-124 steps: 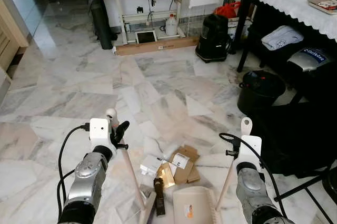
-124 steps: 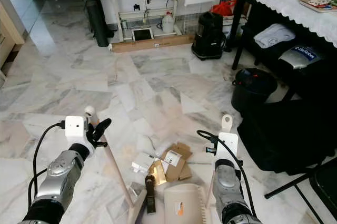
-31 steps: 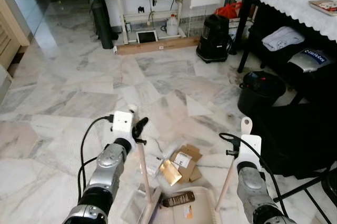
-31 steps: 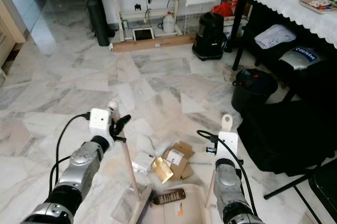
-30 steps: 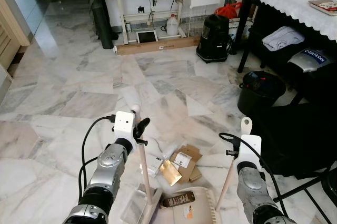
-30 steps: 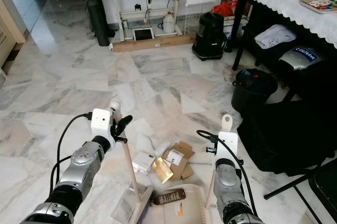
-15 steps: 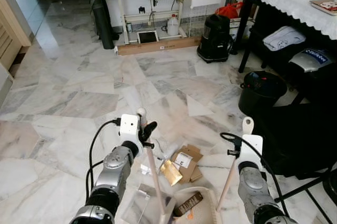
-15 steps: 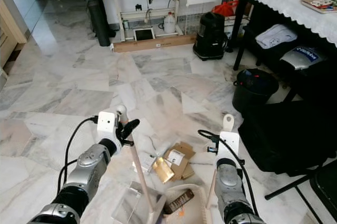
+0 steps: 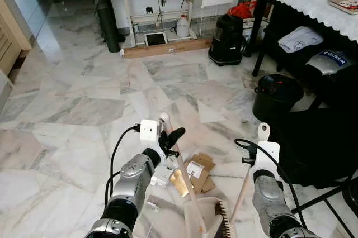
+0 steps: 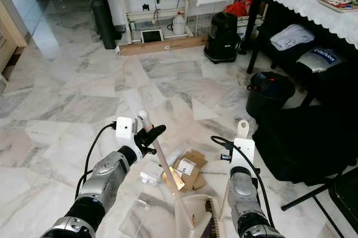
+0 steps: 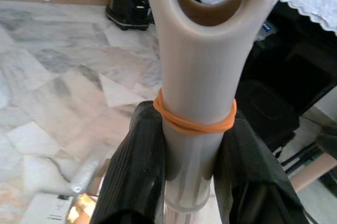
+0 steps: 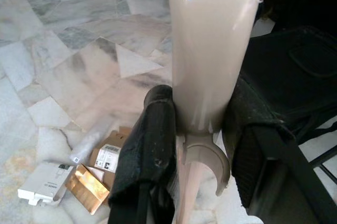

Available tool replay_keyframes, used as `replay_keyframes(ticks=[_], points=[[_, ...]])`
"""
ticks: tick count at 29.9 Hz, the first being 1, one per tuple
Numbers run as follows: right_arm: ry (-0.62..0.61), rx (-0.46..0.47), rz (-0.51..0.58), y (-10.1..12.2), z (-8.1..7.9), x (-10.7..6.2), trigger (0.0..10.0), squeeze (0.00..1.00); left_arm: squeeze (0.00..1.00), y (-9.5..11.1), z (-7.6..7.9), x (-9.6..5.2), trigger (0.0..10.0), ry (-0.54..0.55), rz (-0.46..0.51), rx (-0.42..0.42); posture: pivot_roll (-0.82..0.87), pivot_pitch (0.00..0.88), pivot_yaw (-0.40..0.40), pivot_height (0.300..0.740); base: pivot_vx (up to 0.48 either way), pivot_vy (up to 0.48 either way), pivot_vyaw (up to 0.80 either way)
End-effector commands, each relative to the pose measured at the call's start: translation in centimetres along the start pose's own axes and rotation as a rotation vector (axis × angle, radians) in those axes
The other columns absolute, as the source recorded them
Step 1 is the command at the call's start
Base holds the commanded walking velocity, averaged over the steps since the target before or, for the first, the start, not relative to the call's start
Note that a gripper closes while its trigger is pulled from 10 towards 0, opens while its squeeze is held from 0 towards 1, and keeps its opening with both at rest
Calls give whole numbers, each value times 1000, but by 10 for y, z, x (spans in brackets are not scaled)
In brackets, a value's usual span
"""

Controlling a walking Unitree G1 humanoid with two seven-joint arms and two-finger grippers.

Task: Sweep floor

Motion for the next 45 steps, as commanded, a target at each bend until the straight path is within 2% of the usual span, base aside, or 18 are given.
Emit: replay_keyframes(ticks=[1, 4, 8, 12, 18, 20, 24, 29, 36, 38, 42, 45], points=[[-25, -6, -56, -11, 5, -2, 10000, 0, 0, 23, -4, 3, 10000, 17, 94, 6, 41, 0, 26, 740, 0, 0, 0], [-29, -1, -39, -7, 5, -1, 10000, 0, 0, 37, -9, -1, 10000, 28, 156, 78, 40, 0, 25, 740, 0, 0, 0], [-33, 2, -9, -2, 7, 0, 10000, 0, 0, 52, -11, -6, 10000, 34, 222, 119, 45, 0, 19, 740, 0, 0, 0], [-35, 3, 5, 0, 9, 0, 10000, 0, 0, 53, -10, -7, 10000, 28, 230, 135, 49, 0, 13, 740, 0, 0, 0], [-44, 8, 51, 5, 16, 0, 10000, 0, 0, 57, -19, -14, 10000, 106, 274, 158, 40, 0, 8, 740, 0, 0, 0], [-47, 31, 100, 12, 18, 0, 10000, 0, 0, 56, -22, -16, 10000, 131, 278, 175, 38, 0, 8, 740, 0, 0, 0], [-11, 64, 204, 32, 12, 0, 10000, 0, 0, 57, -23, -19, 10000, 155, 293, 191, 31, 0, 6, 740, 0, 0, 0], [10, 70, 244, 40, 7, -1, 10000, 0, 0, 59, -26, -23, 10000, 189, 315, 204, 34, 0, 1, 740, 0, 0, 0], [50, 102, 334, 54, 0, -11, 10000, 0, 0, 65, -29, -33, 10000, 228, 354, 238, 42, 0, -8, 740, 0, 0, 0], [71, 112, 382, 61, -4, -15, 10000, 0, 0, 66, -35, -37, 10000, 270, 367, 260, 38, 0, -8, 740, 0, 0, 0], [58, 122, 397, 65, -2, -15, 10000, 0, 0, 70, -41, -42, 10000, 319, 387, 274, 44, 0, -8, 740, 0, 0, 0], [53, 164, 393, 69, -3, -13, 10000, 0, 0, 73, -47, -48, 10000, 358, 394, 342, 49, 0, -17, 740, 0, 0, 0]])
Point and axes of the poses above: a point about 5 cm out from each wrist's last joint towards the gripper, its own x axis pointing out of the wrist towards the gripper, its own y axis along the axis of the wrist's last joint, z = x × y, the point moved 2 cm from there along x, pointing out of the wrist towards the gripper, and after that the axes turned 3 degrees about x, right-handed, at the moved point
